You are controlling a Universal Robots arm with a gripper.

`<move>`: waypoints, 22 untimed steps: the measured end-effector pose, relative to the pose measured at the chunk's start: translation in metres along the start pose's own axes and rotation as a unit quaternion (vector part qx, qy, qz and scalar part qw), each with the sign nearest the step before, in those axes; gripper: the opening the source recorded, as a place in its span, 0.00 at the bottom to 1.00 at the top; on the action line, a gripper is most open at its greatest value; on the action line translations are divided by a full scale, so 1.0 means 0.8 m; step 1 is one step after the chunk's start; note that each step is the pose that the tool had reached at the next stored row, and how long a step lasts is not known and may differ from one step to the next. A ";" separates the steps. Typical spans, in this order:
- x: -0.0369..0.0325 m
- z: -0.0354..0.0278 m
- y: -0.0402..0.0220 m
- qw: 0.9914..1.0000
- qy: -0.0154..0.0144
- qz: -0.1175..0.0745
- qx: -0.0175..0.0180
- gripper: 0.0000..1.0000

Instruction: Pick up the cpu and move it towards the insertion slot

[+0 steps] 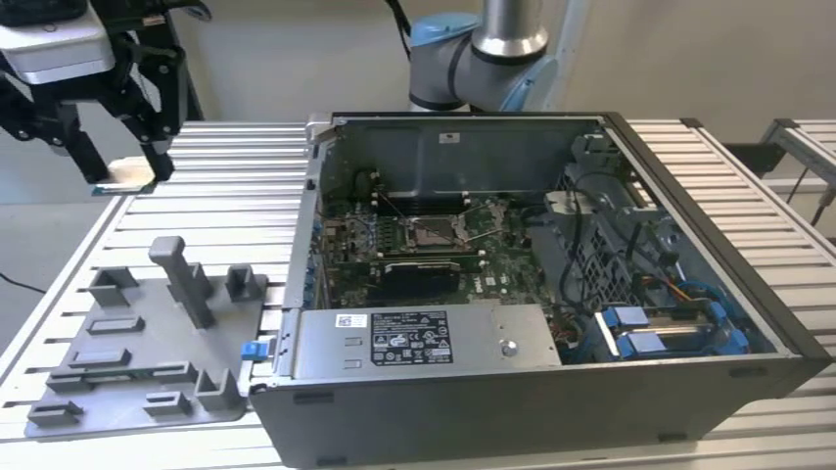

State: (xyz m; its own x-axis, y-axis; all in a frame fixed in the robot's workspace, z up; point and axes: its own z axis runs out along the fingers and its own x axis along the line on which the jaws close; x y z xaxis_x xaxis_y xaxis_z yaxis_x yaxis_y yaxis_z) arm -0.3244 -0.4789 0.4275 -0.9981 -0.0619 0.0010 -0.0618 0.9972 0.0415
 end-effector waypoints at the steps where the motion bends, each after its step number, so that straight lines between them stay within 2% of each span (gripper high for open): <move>1: -0.0060 0.0000 -0.0004 1.000 0.000 0.000 0.000 0.00; 22: -0.1255 -0.0005 -0.0078 1.000 0.001 -0.001 0.000 0.00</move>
State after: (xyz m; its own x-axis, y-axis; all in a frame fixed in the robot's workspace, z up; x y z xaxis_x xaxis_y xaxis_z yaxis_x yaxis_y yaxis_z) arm -0.2238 -0.4789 0.4276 -0.9979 -0.0641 0.0023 -0.0640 0.9971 0.0415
